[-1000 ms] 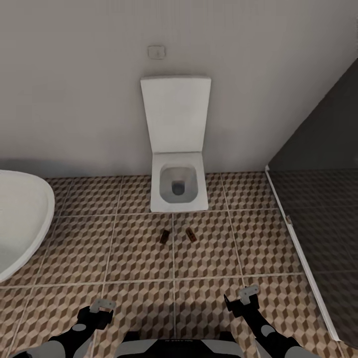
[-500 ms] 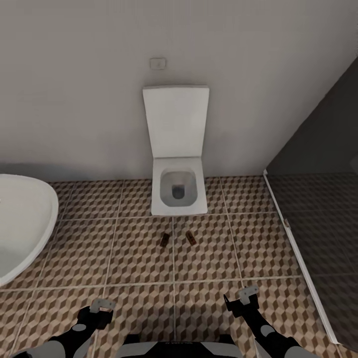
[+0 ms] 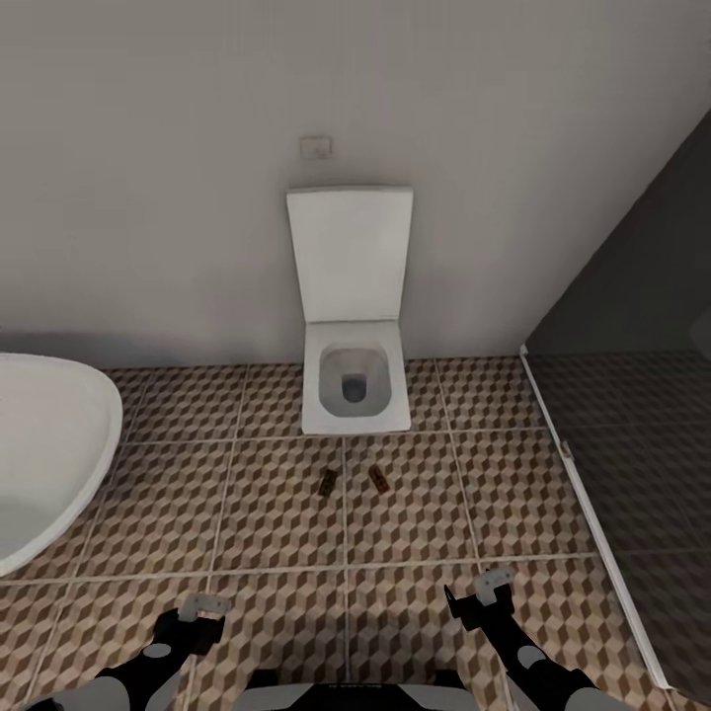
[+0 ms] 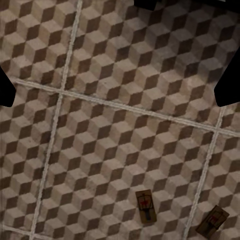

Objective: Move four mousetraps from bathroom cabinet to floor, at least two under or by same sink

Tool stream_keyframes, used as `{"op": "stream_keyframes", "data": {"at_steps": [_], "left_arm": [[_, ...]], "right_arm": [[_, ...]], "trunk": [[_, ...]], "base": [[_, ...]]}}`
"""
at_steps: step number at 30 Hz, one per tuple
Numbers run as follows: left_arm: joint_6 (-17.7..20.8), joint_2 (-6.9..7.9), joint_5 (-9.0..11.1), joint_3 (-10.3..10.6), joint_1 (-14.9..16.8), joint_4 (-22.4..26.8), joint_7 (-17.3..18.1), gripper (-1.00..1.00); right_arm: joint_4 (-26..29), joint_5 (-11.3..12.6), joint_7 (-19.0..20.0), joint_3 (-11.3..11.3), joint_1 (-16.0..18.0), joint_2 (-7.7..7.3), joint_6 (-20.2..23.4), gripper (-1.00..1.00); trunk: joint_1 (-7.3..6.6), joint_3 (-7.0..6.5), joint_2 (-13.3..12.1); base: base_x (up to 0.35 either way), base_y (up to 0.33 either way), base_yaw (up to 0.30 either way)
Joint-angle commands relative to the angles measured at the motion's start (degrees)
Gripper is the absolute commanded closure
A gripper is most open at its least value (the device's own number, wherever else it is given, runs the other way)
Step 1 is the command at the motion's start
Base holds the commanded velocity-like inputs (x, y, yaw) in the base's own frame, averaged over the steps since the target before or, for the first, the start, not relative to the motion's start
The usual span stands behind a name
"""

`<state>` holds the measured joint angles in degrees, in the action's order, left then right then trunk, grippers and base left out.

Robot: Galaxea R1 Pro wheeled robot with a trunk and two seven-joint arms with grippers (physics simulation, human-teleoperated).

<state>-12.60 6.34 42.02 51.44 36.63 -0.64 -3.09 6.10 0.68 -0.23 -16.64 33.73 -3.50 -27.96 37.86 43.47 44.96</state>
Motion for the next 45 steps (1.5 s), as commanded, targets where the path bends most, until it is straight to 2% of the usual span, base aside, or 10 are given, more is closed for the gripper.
{"op": "stream_keyframes", "data": {"at_steps": [1, 45], "left_arm": [[-0.17, -0.02, 0.18, 0.49, 0.02, -0.07, -0.16, -1.00], [-0.15, -0.01, 0.18, 0.44, 0.02, -0.33, -0.22, -1.00]], "right_arm": [[-0.04, 0.08, -0.01, -0.21, 0.02, -0.01, -0.16, -1.00], [-0.30, 0.09, -0.01, -0.21, 0.02, -0.01, -0.16, -1.00]], "trunk": [[-0.21, -0.25, -0.38], [-9.88, -12.14, -18.03]], "base": [[0.000, 0.000, 0.000], [0.000, 0.000, 0.000]]}}
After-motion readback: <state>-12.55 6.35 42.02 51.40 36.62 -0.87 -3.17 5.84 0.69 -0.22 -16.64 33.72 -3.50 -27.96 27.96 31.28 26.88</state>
